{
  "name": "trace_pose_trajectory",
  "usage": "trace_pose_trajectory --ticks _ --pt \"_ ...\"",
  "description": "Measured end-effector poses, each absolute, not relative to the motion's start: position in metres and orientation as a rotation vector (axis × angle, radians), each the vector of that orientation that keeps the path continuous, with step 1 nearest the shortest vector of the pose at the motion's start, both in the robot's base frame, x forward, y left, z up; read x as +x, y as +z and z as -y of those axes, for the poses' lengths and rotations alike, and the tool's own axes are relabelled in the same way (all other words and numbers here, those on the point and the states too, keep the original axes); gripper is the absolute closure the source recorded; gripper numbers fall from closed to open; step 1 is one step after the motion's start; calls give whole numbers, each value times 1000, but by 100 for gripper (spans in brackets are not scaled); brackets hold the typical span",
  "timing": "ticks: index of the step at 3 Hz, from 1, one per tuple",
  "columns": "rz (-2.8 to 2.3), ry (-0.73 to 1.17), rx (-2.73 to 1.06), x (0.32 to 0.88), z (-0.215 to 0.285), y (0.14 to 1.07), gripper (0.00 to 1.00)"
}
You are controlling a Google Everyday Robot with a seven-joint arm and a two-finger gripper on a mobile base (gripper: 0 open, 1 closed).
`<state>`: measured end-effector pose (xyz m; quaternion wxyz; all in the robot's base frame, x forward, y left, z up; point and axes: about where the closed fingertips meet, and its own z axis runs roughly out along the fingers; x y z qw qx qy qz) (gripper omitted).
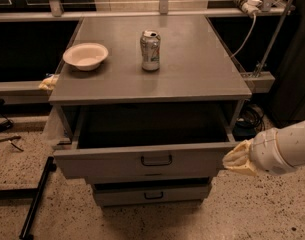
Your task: Close top drawer
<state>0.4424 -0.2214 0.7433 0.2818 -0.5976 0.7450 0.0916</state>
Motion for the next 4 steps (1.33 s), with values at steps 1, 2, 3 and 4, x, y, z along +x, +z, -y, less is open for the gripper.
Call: trace_pose_trajectory --ticks 1,2,3,4 --pt "-1996 245 -1601 442 221 743 100" --pt "-1968 246 -1596 439 217 722 100" --pt "-1925 240 -1579 442 212 701 100" --pt "-1860 199 -1539 458 206 684 100"
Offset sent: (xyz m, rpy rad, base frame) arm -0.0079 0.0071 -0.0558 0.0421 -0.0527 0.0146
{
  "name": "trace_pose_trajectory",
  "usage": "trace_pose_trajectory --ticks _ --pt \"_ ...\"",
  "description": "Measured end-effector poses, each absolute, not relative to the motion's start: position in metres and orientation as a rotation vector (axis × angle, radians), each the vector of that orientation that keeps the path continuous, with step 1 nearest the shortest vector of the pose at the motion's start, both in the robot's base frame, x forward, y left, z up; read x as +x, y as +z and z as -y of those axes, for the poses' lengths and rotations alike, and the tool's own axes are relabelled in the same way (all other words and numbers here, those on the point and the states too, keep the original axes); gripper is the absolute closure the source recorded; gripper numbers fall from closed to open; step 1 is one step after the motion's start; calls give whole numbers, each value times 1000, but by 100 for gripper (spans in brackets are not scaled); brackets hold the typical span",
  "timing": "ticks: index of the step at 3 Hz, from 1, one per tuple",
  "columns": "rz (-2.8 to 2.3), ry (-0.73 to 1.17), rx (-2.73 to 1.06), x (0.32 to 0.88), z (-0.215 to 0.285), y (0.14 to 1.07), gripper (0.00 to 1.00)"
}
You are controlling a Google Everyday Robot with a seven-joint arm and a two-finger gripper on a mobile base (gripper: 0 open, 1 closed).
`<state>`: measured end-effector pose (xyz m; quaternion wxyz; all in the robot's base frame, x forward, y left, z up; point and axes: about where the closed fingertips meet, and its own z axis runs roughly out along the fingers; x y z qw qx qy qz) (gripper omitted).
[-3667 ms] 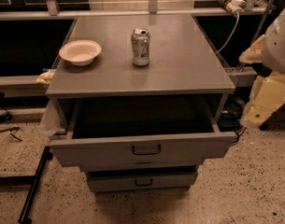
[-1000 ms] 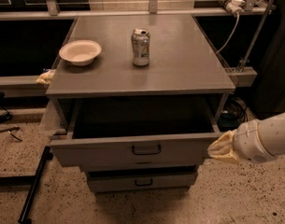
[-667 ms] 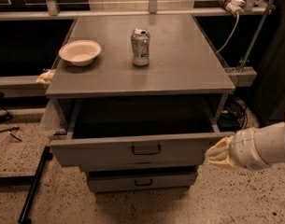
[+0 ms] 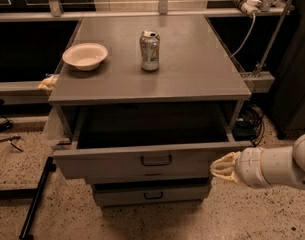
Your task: Close top drawer
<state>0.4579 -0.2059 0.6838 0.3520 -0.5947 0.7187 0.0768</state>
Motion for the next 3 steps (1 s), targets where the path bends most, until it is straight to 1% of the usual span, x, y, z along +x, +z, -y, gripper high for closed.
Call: trace_pose_trajectory --ticks 3 --pt "-1745 15 -1472 520 195 659 100"
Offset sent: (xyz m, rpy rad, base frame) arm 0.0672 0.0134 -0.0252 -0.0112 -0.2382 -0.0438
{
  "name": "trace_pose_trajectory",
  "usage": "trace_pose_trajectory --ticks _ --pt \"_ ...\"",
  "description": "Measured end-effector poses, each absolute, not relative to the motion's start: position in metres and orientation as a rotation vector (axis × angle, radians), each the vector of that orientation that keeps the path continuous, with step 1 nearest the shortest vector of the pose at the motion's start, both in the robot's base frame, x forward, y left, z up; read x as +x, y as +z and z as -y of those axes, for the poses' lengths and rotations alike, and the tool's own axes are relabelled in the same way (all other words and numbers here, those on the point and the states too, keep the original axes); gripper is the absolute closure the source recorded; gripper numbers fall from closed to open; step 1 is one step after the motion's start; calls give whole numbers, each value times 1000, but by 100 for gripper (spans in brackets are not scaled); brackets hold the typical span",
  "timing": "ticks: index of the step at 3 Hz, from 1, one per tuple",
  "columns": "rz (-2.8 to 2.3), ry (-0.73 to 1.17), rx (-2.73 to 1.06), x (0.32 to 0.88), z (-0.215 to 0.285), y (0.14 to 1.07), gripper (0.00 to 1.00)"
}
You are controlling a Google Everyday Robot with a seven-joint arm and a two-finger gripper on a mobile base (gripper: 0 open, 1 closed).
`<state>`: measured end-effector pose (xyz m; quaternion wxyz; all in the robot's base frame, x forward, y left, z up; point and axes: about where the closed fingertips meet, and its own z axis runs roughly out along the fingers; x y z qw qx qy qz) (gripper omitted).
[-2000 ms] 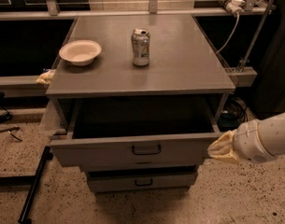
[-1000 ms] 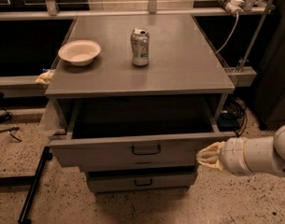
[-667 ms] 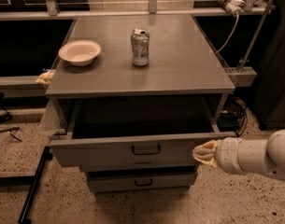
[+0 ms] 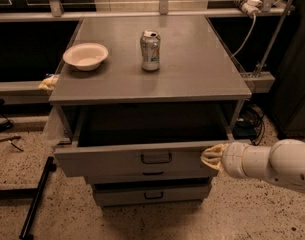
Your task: Close top drawer
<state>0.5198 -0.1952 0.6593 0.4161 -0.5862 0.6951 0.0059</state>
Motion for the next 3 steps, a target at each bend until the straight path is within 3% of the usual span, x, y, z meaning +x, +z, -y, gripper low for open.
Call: trace_pose_trajectory --ticks 3 --pt "-1766 -67 -1454 584 204 642 100"
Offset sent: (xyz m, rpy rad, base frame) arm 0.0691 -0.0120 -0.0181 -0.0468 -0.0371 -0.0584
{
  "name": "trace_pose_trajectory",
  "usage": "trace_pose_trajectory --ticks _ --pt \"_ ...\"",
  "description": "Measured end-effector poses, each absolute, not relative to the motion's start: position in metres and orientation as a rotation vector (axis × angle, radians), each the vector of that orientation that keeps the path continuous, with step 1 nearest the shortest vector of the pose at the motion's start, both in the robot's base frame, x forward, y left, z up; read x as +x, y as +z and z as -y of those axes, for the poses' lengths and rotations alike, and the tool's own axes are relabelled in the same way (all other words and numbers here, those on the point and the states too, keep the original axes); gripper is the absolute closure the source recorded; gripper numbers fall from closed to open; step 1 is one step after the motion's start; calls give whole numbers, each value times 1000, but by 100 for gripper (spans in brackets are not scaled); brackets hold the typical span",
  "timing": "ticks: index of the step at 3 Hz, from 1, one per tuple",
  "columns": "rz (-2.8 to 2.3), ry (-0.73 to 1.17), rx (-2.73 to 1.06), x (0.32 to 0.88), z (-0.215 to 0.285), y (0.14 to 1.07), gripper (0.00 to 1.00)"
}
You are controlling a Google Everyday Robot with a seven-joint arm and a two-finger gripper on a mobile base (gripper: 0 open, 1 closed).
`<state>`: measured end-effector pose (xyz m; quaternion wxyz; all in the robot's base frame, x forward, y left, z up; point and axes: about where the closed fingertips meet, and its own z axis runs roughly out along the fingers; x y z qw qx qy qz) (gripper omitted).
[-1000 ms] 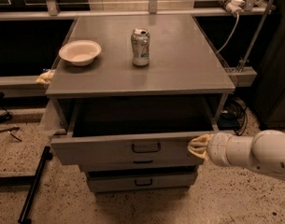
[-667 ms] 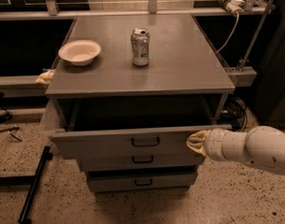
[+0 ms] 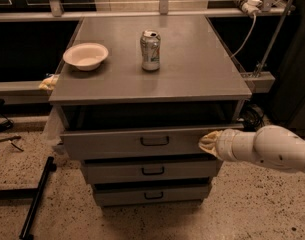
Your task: Close top drawer
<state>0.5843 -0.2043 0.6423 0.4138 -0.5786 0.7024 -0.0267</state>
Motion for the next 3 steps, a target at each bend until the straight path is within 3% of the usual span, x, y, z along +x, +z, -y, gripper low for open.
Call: trace_pose_trajectory --ticks 2,3 --pt "-1788 -110 -1444 622 216 641 100" --pt "-1785 -49 -1469 610 210 649 100"
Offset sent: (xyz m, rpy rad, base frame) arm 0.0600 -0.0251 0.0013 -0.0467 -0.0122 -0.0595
